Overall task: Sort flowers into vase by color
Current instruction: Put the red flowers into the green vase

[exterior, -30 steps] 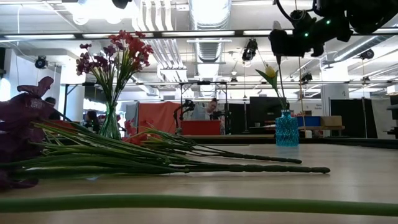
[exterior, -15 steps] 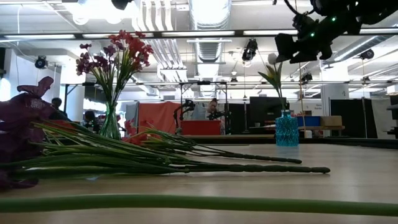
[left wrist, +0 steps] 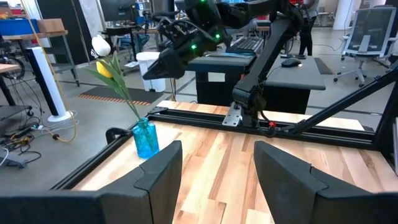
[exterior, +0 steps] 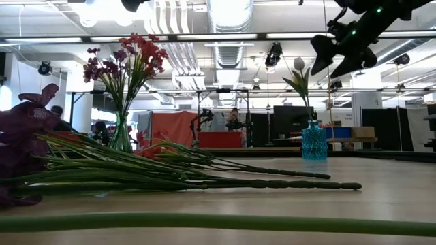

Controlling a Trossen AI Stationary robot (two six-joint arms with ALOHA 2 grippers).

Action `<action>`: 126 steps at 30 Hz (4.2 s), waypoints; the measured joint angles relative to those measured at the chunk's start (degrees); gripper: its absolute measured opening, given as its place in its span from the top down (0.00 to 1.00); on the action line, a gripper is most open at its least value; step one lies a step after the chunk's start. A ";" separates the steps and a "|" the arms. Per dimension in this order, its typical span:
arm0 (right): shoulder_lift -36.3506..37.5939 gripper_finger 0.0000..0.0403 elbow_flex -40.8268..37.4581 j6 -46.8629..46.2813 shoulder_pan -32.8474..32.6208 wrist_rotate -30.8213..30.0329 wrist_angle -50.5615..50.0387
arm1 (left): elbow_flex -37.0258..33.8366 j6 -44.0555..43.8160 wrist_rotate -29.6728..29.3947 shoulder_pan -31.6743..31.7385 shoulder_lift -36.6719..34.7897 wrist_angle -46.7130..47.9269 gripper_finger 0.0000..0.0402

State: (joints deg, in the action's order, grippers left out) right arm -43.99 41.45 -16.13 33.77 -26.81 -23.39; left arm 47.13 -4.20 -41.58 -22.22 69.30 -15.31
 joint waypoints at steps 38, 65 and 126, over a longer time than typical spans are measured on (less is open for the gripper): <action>-9.06 0.19 5.80 -43.21 -45.10 20.40 -25.13 | 3.85 -39.07 23.37 -6.57 -0.63 48.05 0.54; -49.88 0.19 16.66 -22.86 -43.12 15.28 14.74 | 3.82 -35.49 5.47 -21.46 -4.07 54.66 0.54; -38.99 0.96 2.82 10.26 -39.15 30.27 70.45 | -19.53 6.61 5.59 -5.19 12.25 -52.88 0.27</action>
State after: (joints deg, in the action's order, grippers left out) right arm -82.98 44.27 -5.87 -5.39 3.46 47.05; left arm 27.60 2.41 -35.99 -27.41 81.55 -68.19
